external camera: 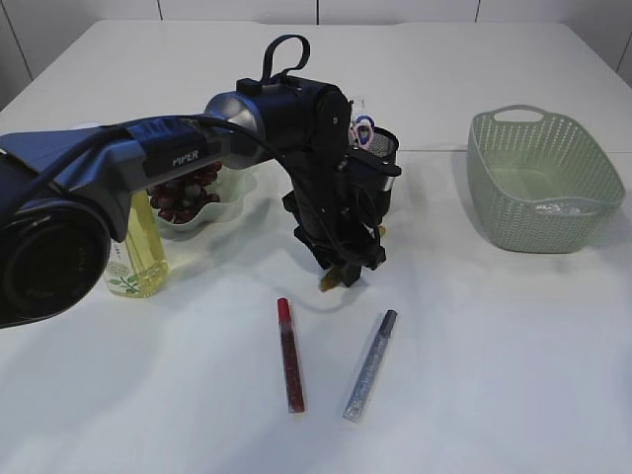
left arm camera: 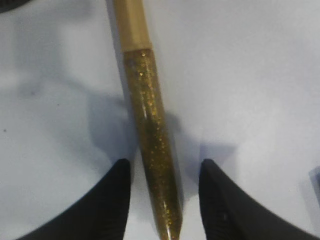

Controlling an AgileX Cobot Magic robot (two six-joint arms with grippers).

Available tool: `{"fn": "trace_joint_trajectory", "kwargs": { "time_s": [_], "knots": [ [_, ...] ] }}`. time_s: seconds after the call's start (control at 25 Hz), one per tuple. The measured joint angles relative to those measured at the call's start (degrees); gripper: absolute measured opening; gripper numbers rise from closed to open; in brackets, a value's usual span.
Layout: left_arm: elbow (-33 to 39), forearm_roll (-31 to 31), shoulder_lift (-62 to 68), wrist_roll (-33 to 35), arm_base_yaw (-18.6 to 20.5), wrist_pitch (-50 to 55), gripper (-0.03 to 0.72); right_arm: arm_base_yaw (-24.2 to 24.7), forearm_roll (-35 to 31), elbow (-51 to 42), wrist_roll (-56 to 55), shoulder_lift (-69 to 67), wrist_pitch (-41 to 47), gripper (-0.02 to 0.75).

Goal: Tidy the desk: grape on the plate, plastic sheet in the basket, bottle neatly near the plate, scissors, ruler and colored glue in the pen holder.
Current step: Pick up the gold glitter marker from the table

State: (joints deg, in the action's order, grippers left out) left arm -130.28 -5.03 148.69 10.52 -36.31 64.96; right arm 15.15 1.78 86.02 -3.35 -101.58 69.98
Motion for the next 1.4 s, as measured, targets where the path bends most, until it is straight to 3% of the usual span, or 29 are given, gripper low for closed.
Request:
{"fn": "trace_joint_trajectory", "kwargs": {
  "time_s": [0.6, 1.4],
  "knots": [
    [-0.13, 0.0, 0.0, 1.37, 0.0, 2.06, 0.12, 0.0, 0.0, 0.0, 0.0, 0.0, 0.0, 0.3],
    [-2.34, -2.96, 0.0, 1.48, 0.0, 4.85, 0.104, 0.0, 0.0, 0.0, 0.0, 0.0, 0.0, 0.3]
  ]
}}
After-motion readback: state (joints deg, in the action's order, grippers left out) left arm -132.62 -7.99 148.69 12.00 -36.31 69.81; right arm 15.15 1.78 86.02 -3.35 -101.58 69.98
